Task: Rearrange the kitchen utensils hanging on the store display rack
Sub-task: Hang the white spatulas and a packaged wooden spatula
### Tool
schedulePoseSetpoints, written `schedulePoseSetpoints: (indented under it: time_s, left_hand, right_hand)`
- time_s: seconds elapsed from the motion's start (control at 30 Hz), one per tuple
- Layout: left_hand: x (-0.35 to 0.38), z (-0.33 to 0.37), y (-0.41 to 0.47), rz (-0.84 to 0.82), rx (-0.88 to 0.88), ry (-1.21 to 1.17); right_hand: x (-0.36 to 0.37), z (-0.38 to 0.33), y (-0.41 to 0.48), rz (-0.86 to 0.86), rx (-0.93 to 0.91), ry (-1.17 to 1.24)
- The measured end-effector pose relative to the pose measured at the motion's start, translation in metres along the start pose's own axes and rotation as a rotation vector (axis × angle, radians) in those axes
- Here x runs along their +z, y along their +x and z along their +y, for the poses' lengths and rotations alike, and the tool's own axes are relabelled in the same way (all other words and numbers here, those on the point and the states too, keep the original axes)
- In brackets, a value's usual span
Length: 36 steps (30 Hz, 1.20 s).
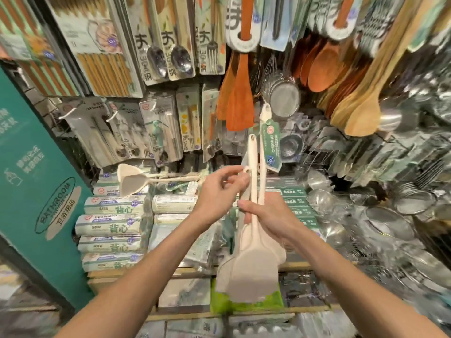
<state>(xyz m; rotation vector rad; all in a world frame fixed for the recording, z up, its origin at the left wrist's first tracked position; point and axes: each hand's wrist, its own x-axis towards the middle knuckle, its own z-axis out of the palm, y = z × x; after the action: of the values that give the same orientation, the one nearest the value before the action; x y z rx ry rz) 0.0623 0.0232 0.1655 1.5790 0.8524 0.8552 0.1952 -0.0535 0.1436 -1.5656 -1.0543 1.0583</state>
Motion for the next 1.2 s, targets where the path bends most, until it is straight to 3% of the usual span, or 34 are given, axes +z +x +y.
schedulePoseSetpoints:
  time_s: [0.27,0.37,0.77,0.93,1.03,1.2]
  left_hand:
    - [0.072,0.034,0.008,0.188,0.157,0.052]
    - [0.083,0.051,0.006,0.239,0.179,-0.060]
    - [0.049,0.088,0.019,0.465,0.241,0.065]
    - [0.024,0.104,0.032,0.405,0.046,-0.138]
    - [0.015,0.120,0.040,0.326,0.050,-0.218]
    - [0.005,0.149,0.067,0.326,0.123,-0.119]
  right_hand:
    - [-0.068,-0.030,-0.020,-0.057,-0.091,-0.047]
    - [-0.086,-0.038,-0.017,-0.091,-0.057,-0.001]
    - [-0.104,-0.075,0.008,-0.057,-0.281,-0.119]
    - [-0.095,-0.095,0.021,0.008,-0.322,-0.071]
    - [-0.086,-0.113,0.032,0.026,-0.363,-0.086]
    - [-0.070,-0.139,0.052,0.003,-0.419,-0.014]
